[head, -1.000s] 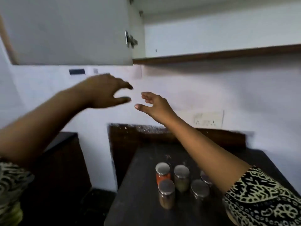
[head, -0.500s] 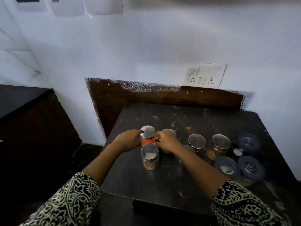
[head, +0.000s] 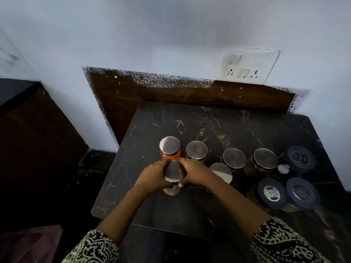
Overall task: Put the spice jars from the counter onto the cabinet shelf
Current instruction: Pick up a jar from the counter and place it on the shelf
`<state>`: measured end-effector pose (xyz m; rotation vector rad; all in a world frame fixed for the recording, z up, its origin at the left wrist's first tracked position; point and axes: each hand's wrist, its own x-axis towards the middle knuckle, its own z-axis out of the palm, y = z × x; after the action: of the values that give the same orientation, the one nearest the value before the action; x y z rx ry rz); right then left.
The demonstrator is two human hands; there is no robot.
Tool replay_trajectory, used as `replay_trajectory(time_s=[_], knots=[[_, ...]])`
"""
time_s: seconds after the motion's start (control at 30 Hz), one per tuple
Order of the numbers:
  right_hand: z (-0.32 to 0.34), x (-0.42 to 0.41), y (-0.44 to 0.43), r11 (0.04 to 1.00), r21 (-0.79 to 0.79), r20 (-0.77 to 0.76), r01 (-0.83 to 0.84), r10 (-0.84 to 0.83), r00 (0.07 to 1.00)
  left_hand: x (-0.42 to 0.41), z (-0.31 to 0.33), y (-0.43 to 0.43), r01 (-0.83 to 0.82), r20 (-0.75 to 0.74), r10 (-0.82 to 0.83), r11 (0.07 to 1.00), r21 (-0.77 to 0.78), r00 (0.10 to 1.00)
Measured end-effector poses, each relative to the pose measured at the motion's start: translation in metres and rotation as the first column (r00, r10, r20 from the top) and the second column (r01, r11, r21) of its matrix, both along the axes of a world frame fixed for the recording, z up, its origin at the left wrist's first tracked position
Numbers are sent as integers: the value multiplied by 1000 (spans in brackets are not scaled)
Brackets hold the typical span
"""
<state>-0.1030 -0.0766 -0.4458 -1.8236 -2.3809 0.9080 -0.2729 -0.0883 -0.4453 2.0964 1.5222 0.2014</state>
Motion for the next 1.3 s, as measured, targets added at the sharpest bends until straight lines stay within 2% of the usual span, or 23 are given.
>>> replay_trajectory(time_s=[0.17, 0.3, 0.4, 0.43, 0.47, 0.57, 0.73, 0.87, 0.97, 1.03, 1.1, 1.17, 1.23, 1.3], knots=[[68, 21, 9, 997, -58, -205, 57, -68, 976, -4, 55, 30, 107, 127, -117, 991, 80, 985], [117, 38, 12, 986, 36, -309, 161, -143, 940, 0, 97, 53, 107, 265, -143, 983, 147, 954], [143, 48, 19, 975, 35, -454, 219, -180, 873, 9, 119, 69, 47, 479, -82, 995, 83, 874], [168, 54, 25, 947, 130, -497, 294, -194, 846, 16, 147, 87, 72, 536, -137, 987, 141, 833], [177, 56, 26, 934, 150, -549, 325, -195, 813, 18, 156, 93, 76, 588, -147, 987, 144, 795], [195, 59, 26, 927, 135, -669, 349, -175, 722, 27, 177, 103, 62, 710, -107, 994, 89, 697], [205, 65, 20, 913, 139, -758, 382, -150, 635, 42, 207, 106, 45, 785, -107, 994, 100, 610], [206, 72, 15, 932, 59, -815, 358, -162, 557, 59, 219, 102, 56, 837, -93, 996, 74, 539], [208, 76, 16, 901, 60, -858, 430, -174, 484, 74, 225, 98, 38, 881, -53, 998, 40, 470], [210, 79, 21, 851, 78, -880, 519, -186, 437, 87, 230, 97, 7, 867, -47, 999, 50, 497], [212, 83, 25, 787, 110, -891, 607, -192, 411, 99, 233, 96, 1, 804, -66, 997, 81, 591], [214, 87, 29, 720, 164, -884, 674, -195, 424, 111, 235, 92, 20, 748, -68, 997, 73, 660], [219, 94, 29, 688, 250, -860, 681, -166, 483, 124, 236, 91, 24, 750, -61, 998, 60, 658], [223, 106, 30, 700, 294, -835, 651, -143, 531, 134, 239, 93, 26, 798, -35, 999, 25, 602]])
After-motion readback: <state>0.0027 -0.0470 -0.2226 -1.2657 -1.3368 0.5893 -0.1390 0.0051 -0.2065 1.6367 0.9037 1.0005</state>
